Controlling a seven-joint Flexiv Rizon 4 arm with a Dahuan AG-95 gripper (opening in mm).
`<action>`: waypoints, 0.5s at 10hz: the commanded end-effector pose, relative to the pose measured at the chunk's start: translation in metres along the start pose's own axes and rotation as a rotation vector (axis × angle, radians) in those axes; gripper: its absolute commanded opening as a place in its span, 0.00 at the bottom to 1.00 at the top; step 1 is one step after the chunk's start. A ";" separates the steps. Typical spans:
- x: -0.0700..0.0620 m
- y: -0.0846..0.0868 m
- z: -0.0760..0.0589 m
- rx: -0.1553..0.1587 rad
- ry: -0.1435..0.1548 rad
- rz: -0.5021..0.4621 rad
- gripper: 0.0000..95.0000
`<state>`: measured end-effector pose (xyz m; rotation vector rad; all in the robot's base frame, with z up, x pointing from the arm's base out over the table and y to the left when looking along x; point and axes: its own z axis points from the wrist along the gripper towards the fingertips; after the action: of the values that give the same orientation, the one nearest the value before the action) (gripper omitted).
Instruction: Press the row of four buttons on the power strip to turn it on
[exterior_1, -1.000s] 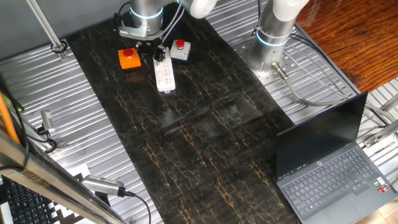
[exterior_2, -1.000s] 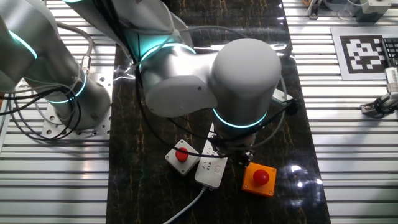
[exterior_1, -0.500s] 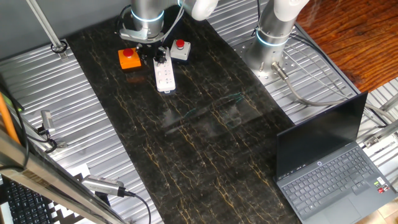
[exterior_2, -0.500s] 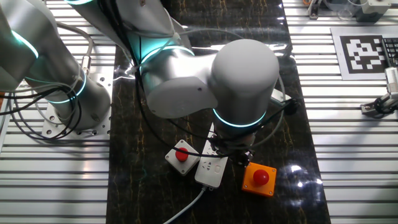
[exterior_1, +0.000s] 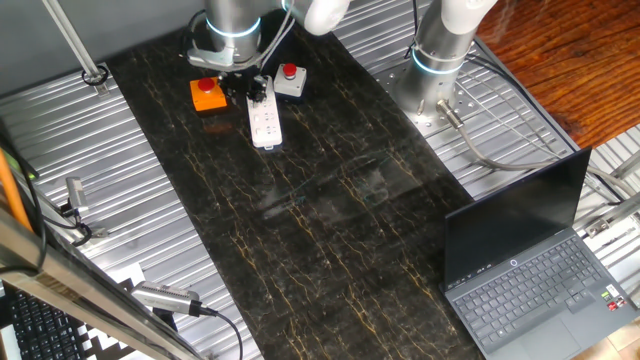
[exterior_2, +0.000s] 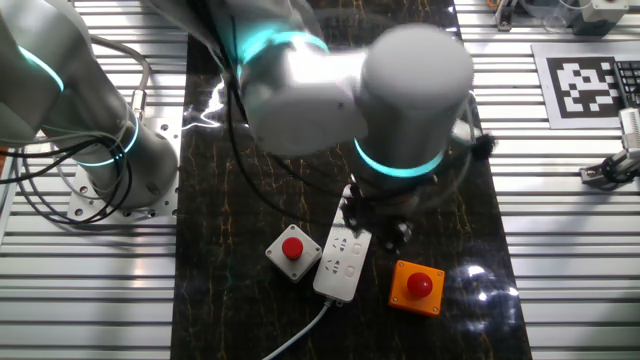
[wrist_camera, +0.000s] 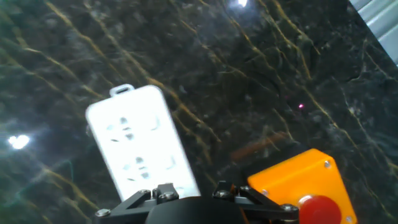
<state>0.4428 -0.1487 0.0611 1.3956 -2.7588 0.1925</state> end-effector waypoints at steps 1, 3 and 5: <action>-0.008 -0.004 0.008 0.006 -0.007 0.023 0.40; -0.011 -0.004 0.010 0.008 -0.007 0.031 0.40; -0.013 -0.003 0.012 0.009 -0.006 0.033 0.40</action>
<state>0.4522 -0.1413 0.0492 1.3546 -2.7909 0.1914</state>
